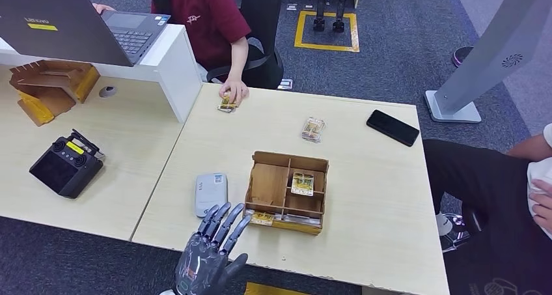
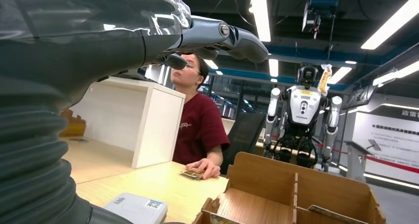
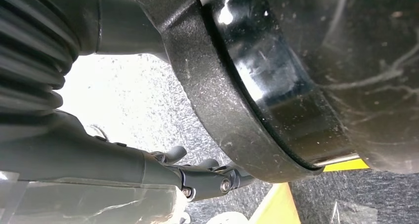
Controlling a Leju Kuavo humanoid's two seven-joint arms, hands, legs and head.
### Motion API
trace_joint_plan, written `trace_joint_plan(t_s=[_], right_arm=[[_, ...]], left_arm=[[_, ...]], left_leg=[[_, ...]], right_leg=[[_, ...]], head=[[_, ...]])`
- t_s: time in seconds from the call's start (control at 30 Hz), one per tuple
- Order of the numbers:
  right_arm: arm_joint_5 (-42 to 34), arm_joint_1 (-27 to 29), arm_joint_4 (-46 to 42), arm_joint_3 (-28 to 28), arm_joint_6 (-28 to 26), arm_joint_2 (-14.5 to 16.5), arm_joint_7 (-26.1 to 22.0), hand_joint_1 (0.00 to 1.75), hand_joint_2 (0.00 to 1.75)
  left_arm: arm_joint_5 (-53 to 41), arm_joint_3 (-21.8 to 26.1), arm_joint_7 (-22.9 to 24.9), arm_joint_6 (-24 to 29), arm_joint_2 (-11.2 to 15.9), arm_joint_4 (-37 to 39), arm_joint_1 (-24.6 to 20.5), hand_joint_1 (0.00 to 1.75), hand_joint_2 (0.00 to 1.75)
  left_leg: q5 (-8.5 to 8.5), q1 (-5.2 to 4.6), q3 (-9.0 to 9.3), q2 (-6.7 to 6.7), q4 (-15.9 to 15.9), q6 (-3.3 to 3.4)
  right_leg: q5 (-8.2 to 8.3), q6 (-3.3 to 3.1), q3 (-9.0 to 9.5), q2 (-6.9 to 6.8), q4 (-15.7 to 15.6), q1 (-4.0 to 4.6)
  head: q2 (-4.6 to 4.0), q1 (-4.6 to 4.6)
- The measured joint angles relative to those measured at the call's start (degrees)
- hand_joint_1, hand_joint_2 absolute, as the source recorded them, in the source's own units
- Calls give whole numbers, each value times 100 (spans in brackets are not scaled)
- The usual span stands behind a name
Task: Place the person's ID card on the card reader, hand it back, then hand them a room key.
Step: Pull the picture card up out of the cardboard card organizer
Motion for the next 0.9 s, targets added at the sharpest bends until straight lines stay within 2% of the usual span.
trace_joint_plan(t_s=[0.3,0.47,0.77,0.9], right_arm=[[63,-8,-2,0,27,0,1,0,175],[109,-22,-3,0,85,-2,6,0,175],[145,-38,-7,0,104,-2,11,0,175],[169,-49,-9,1,140,-3,11,0,175]], left_arm=[[28,490,-410,0,-381,255,-25,0,175],[-195,727,-370,2,-569,361,-85,0,175],[-255,797,-202,4,-686,538,-239,0,175],[-53,802,-443,4,-739,662,-304,0,175]], left_leg=[[0,0,1,0,0,0],[0,0,1,0,0,0],[0,0,1,0,0,0],[0,0,1,0,0,0]], right_leg=[[0,0,0,0,0,0],[0,0,0,0,0,0],[0,0,0,0,0,0],[0,0,0,0,0,0]], head=[[0,-2],[0,-1],[0,-2],[0,-2]])
